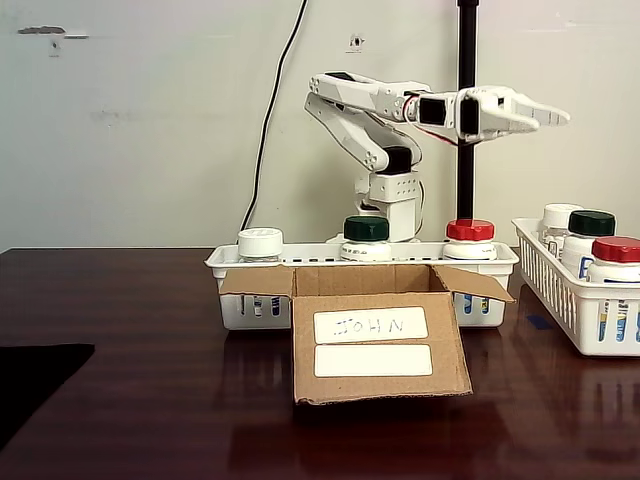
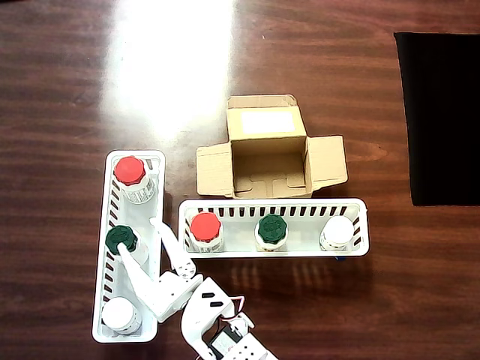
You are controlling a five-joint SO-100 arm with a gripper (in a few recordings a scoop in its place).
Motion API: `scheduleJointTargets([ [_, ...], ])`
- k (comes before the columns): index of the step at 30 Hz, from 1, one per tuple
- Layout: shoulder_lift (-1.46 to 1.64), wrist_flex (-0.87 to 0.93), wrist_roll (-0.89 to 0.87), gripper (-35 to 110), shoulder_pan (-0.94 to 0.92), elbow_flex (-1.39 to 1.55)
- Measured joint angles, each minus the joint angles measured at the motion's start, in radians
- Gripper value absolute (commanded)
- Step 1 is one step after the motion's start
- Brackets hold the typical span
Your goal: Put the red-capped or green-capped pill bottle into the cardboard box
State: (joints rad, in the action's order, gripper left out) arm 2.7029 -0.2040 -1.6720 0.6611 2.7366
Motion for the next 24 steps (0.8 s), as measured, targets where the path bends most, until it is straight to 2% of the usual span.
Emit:
scheduleJointTargets([
  [10, -0.095, -0.137, 0.000, 51, -0.015, 0.012],
  [17, -0.439, -0.360, 0.012, 51, -0.044, -0.103],
  [24, -0.704, -0.471, 0.002, 51, -0.044, -0.245],
])
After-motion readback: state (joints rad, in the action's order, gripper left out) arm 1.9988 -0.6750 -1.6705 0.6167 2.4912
